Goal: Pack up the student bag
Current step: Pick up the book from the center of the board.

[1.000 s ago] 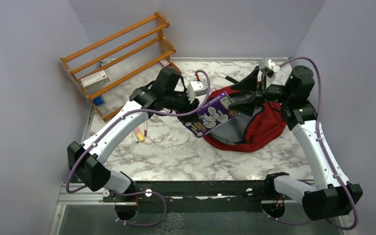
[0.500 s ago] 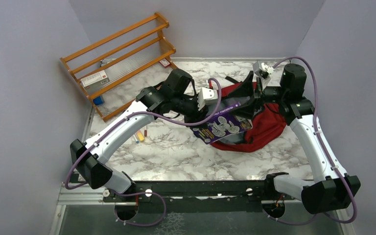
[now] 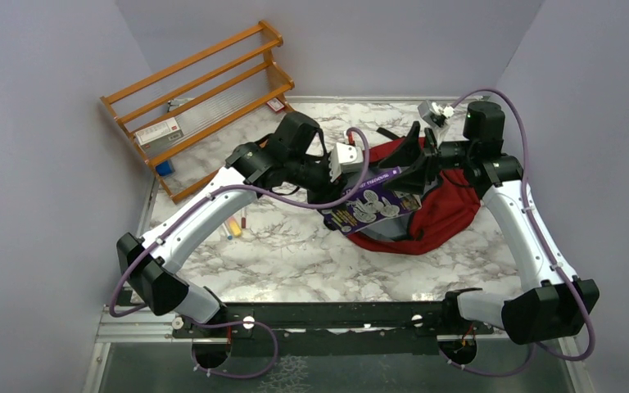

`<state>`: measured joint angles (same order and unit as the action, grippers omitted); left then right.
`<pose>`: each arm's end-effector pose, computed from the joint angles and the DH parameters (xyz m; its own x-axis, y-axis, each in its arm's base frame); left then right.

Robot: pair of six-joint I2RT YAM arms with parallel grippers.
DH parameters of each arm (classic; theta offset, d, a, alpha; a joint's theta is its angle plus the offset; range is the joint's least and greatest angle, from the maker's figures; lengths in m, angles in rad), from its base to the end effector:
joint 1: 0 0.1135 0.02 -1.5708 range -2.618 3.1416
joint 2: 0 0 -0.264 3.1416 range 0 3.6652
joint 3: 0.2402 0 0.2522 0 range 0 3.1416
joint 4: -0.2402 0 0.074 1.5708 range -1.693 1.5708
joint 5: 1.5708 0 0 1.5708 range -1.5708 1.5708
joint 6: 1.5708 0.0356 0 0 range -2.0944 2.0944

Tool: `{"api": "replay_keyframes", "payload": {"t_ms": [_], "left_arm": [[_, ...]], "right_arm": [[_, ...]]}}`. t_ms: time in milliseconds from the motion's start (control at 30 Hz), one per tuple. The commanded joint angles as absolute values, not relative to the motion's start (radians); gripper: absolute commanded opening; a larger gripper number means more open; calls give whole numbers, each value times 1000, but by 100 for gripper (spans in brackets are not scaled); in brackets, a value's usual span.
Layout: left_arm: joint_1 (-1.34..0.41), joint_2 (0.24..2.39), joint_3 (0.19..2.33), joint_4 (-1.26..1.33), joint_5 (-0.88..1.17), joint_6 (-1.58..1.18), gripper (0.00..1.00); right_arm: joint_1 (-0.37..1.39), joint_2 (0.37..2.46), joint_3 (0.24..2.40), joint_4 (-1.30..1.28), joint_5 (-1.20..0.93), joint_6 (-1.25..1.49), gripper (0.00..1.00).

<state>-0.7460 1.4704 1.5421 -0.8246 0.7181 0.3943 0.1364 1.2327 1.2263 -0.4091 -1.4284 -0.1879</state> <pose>0.2097 -0.2257 0.3846 -0.1318 0.5157 -0.8465 0.9903 0.0315 -0.1350 0.2430 0.0689 0.3891 -0.2217 -0.0572 -0.9734 -0.9751 0.0069 0.2216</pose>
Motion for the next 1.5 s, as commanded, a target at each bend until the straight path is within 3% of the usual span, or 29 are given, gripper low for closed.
{"api": "replay_keyframes", "payload": {"t_ms": [0,233,467,633,700,733,900,967,1067,1100,1133,1467], "left_arm": [[-723,1446,1616,-755,742,416,0],[-687,1454,1646,-743,774,404,0],[-683,1446,1642,-738,776,401,0],[-683,1429,1637,-710,804,371,0],[-684,1414,1623,-686,811,352,10],[-683,1405,1616,-677,817,342,16],[-680,1310,1495,-494,859,228,50],[-677,1262,1429,-372,870,151,60],[-673,1201,1346,-203,880,32,71],[-670,1184,1323,-150,886,-5,92],[-668,1170,1305,-105,895,-42,98],[-658,1131,1232,131,930,-218,99]], "right_arm": [[147,1230,1239,-476,-1444,-229,67],[166,1249,1243,-468,-1430,-230,61],[179,1256,1239,-454,-1409,-229,41],[179,1242,1224,-417,-1403,-210,16],[178,1221,1205,-346,-1405,-172,2],[178,1206,1188,-294,-1404,-136,1],[178,1105,1049,281,-1409,312,1],[178,1072,997,511,-1366,493,1],[179,1057,1000,628,-1333,594,1],[178,1053,1005,647,-1316,616,1],[178,1045,1011,649,-1291,623,1],[178,999,1023,876,-1124,807,1]]}}
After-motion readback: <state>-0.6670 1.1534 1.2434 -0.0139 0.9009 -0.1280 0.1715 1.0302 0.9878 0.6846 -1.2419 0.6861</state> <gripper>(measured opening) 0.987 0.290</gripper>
